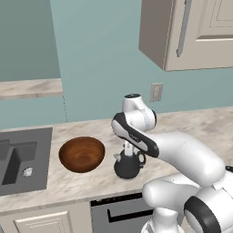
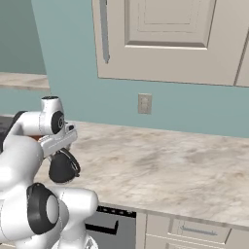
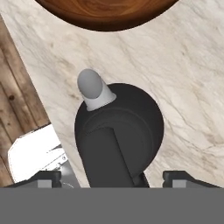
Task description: Place the kettle in the left basin and the bowl in the right basin of the sink.
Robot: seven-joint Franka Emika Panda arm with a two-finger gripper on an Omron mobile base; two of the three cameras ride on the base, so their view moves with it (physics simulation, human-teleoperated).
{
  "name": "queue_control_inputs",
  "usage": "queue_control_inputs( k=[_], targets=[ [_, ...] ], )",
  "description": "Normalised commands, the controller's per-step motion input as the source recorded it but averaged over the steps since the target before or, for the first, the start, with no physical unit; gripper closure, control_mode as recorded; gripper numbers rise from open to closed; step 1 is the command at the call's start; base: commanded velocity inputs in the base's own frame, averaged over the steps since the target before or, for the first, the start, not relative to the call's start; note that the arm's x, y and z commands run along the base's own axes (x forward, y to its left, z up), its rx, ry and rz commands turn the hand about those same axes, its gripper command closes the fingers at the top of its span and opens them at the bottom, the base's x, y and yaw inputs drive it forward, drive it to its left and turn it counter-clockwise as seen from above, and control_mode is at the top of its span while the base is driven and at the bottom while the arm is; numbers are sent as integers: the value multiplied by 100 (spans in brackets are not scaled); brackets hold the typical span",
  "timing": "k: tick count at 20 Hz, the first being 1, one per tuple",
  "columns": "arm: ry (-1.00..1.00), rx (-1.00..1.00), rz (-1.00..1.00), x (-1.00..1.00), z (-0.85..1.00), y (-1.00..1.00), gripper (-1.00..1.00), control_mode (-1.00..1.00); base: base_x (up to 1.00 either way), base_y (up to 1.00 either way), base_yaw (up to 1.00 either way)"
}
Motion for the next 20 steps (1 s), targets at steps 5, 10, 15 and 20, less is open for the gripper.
queue_control_inputs(
  k=[5,10,15,20],
  targets=[
    [0,0,0,-1,-8,2,100,-100,0,0,0],
    [4,0,0,-2,0,4,100,-100,0,0,0],
    [3,0,0,-7,8,1,100,-100,0,0,0],
    [0,-2,1,-9,39,0,100,-100,0,0,0]
  ],
)
